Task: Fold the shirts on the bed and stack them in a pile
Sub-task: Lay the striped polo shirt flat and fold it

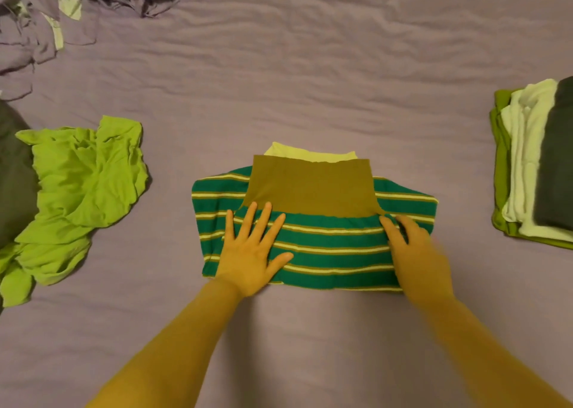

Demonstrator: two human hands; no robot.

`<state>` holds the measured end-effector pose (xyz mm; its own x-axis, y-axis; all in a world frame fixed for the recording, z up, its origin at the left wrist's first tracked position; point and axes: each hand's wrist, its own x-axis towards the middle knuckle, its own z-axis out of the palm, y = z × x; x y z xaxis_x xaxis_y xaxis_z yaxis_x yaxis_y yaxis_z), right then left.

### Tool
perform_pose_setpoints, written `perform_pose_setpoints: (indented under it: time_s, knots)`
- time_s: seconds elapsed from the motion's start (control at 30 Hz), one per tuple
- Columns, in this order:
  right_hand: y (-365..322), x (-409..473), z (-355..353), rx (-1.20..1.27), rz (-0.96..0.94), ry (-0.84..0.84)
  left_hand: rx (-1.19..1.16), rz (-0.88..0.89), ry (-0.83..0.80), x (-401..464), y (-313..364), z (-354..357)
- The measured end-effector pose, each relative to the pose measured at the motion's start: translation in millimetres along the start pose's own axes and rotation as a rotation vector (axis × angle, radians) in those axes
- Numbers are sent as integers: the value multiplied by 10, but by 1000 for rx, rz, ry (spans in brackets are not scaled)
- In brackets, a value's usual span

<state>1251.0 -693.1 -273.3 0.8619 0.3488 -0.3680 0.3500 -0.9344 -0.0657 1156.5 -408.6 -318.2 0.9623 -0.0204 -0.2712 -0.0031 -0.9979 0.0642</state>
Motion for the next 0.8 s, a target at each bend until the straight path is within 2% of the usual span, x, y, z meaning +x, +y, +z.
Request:
perform_pose_setpoints:
  time_s: [0.1, 0.17, 0.27, 0.33, 0.5, 0.57, 0.7, 0.8]
  knots:
    - [86, 131, -44, 25, -44, 180, -93, -96, 114, 50, 457, -176]
    - [177, 219, -82, 7, -68, 253, -180, 10, 200, 102, 854, -274]
    - [382, 337, -75, 120, -25, 175, -348, 222, 273, 198, 1421, -351]
    - [491, 382, -69, 259, 7, 70, -374, 256, 237, 259, 1753, -322]
    - [520, 358, -71, 332, -26, 52, -357, 111, -43, 261, 2299, -172]
    - [500, 349, -29, 360, -1, 44, -333, 50, -87, 265, 2385, -163]
    - [426, 341, -69, 509, 17, 52, -298, -30, 38, 357, 2380, -232]
    - [330, 314, -187, 606, 38, 77, -516, -51, 118, 313, 2279, -310]
